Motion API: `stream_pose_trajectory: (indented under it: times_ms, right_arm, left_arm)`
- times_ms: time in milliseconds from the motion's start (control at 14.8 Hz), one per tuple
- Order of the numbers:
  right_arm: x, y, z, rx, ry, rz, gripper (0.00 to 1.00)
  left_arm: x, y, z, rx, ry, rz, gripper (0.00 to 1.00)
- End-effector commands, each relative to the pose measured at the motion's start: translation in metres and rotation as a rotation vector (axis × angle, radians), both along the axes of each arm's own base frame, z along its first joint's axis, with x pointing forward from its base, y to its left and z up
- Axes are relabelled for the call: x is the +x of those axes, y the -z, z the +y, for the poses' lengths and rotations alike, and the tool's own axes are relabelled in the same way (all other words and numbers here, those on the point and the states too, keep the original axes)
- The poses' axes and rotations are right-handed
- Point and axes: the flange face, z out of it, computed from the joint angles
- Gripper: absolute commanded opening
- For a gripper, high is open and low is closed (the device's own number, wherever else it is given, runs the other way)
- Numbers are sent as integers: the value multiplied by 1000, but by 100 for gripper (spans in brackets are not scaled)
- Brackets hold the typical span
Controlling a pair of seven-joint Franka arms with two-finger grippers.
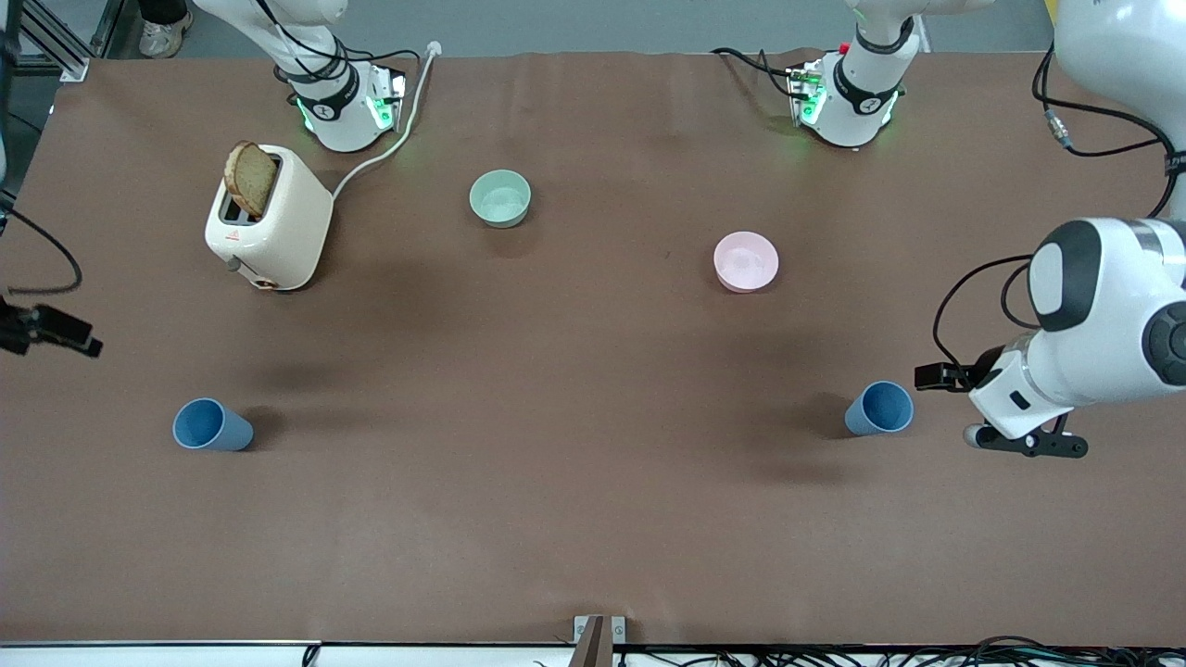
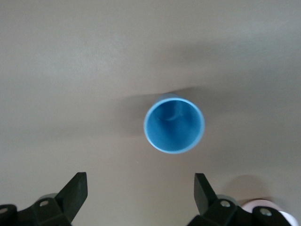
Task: Stack blue cups with both arms
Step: 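Close the right gripper on its blue cup while the left gripper grasps the other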
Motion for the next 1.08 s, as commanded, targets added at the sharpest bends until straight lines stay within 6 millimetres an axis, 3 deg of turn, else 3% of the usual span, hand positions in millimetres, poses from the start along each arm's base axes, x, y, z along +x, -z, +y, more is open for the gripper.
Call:
stream_pose_trajectory:
  times_ms: [0, 202, 337, 540, 607, 675, 742, 810, 945, 1012]
  right_arm:
    - [27, 67, -16, 8, -44, 3, 100]
    - [40, 150, -35, 87, -11, 15, 100]
    - [43, 186, -34, 108, -23, 28, 99]
    - [41, 226, -33, 124, -19, 80, 94]
    - [40, 231, -33, 129, -17, 87, 87]
    - [40, 234, -33, 132, -16, 92, 70]
    - [39, 241, -33, 132, -17, 100, 42]
    - [38, 246, -35, 134, -12, 104, 27]
    - [39, 244, -33, 136, -7, 104, 8]
    - [40, 242, -31, 136, -8, 103, 4]
  left_arm:
    - [-3, 29, 19, -2, 39, -14, 100]
    - [-10, 58, 18, -4, 42, -31, 97]
    - [-14, 68, 15, -4, 44, -35, 93]
    - [-15, 71, 11, -6, 36, -32, 90]
    - [-16, 73, 9, -5, 34, -31, 90]
    - [-15, 74, 8, -6, 36, -35, 90]
    - [-17, 80, 8, -6, 35, -37, 90]
    - [-17, 85, 9, -6, 34, -48, 90]
    - [-17, 95, 7, -9, 36, -54, 90]
    - [-16, 100, 6, -11, 38, -55, 90]
